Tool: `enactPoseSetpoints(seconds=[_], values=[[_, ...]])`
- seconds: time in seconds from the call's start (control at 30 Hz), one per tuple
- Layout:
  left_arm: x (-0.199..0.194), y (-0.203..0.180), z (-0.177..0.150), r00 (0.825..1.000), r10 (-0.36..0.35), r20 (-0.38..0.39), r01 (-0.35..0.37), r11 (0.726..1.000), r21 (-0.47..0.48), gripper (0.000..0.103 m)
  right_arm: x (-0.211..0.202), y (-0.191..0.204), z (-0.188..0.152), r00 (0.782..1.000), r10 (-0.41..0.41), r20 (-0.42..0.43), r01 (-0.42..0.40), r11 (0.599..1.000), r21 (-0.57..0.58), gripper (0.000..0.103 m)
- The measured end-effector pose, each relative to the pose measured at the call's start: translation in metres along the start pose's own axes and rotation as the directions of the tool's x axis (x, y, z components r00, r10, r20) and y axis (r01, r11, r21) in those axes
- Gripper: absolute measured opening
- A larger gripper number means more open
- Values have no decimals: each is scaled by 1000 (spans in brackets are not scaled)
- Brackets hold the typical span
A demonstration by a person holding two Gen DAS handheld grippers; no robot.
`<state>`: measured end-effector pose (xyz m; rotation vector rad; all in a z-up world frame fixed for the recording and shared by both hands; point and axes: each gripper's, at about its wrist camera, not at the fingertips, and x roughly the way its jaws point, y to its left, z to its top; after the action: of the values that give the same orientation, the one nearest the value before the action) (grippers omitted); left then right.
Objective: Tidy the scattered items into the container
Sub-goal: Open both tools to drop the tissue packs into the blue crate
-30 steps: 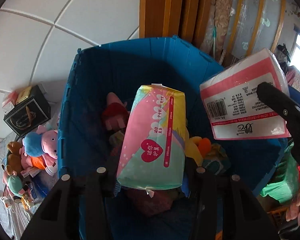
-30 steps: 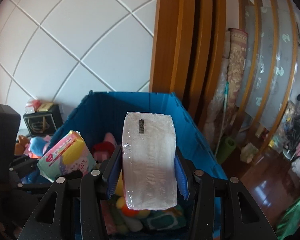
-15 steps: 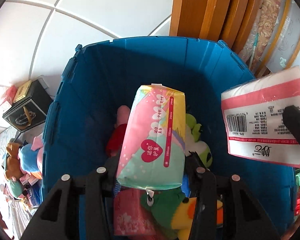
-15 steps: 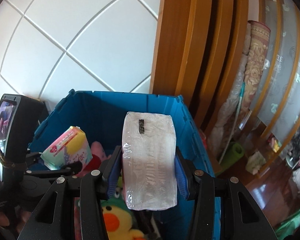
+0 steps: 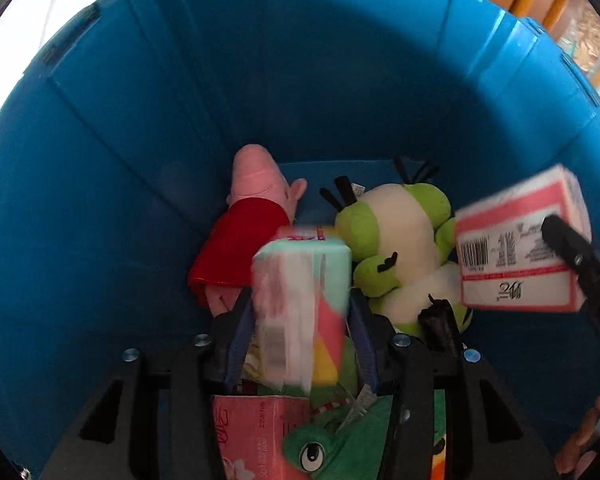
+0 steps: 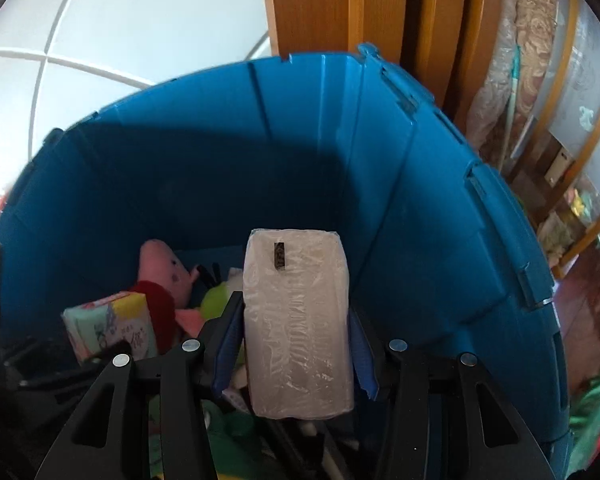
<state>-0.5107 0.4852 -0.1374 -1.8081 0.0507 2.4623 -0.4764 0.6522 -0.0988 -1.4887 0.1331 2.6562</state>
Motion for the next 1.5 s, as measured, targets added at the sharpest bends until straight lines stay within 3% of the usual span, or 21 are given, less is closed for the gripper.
enactPoseSetpoints(seconds=[0.23, 0.33, 0.4, 0.57, 0.83, 0.93, 1.07, 1.27, 1.5], values=[[4, -9, 3, 998, 62, 11, -63, 995, 80, 45, 13, 12, -8, 1000, -30, -3, 30, 998, -50, 50], [6, -10, 2, 998, 62, 5, -62, 993, 103, 45, 15, 13, -9, 1000, -15, -18, 14, 999, -42, 60], [10, -11, 1, 997, 76, -3, -75, 990, 118, 45, 15, 13, -10, 1000, -23, -19, 22, 999, -45, 72], [17, -14, 0, 997, 82, -10, -80, 988, 132, 45, 14, 15, -9, 999, -21, -26, 19, 999, -49, 82], [5, -7, -6, 998, 66, -3, -66, 992, 110, 45, 13, 13, -6, 999, -34, -39, 32, 999, -32, 90], [-8, 1, -10, 995, 89, -46, -85, 993, 83, 45, 6, 18, -6, 998, -37, -45, 34, 997, -72, 100], [-53, 6, -26, 994, 113, -1, -112, 986, 120, 45, -29, 20, -3, 999, -49, -16, 47, 995, -93, 103], [-136, 8, -81, 996, 18, 87, -34, 983, 181, 45, -123, 5, -13, 995, -33, 97, 40, 996, -76, 103], [-195, 12, -156, 979, -71, 191, 20, 967, 255, 45, -210, 5, -65, 977, 3, 214, 21, 994, -110, 103]])
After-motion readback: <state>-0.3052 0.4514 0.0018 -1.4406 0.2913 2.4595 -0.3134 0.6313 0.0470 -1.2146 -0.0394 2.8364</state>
